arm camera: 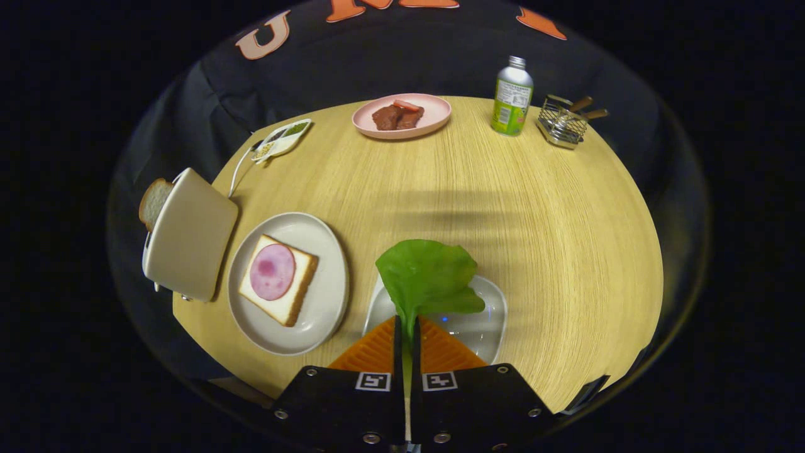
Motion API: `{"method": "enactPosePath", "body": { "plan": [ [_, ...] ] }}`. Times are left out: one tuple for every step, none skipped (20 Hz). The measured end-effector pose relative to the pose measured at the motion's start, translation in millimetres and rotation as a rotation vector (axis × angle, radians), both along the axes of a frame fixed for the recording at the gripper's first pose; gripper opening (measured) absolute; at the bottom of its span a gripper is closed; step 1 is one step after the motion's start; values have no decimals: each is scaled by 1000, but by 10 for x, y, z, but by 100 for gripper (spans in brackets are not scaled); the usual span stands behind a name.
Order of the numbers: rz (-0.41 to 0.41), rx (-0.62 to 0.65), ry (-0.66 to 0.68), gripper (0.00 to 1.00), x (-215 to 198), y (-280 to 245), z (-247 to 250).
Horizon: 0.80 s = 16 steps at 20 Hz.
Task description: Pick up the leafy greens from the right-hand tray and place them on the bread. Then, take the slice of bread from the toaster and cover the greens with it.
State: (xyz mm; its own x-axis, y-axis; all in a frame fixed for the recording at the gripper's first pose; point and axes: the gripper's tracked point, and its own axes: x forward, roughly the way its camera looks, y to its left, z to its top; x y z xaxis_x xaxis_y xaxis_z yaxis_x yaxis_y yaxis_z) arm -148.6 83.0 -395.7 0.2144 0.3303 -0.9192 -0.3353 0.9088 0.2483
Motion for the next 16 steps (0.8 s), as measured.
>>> {"method": "enactPosePath", "body": {
  "plan": [
    [16, 14, -4, 4, -2, 86, 60],
    [32, 26, -12, 4, 19, 179, 118],
    [48, 42, -19, 4, 29, 259, 172],
    [62, 50, -23, 4, 37, 347, 217],
    [80, 59, -23, 4, 28, 419, 248],
    [99, 72, -23, 4, 32, 516, 272],
    [115, 84, -21, 4, 6, 591, 292],
    [131, 95, -17, 4, -11, 676, 304],
    [145, 105, -13, 4, -30, 769, 312],
    [163, 116, -8, 4, -47, 848, 325],
    [178, 124, -9, 4, -57, 909, 327],
    [191, 133, -12, 4, -49, 968, 336],
    [202, 147, -8, 4, -71, 1055, 335],
    [212, 162, 1, 4, -85, 1148, 340],
    [220, 176, 14, 4, -115, 1233, 341],
    [232, 189, 20, 4, -123, 1320, 346]
  ]
}}
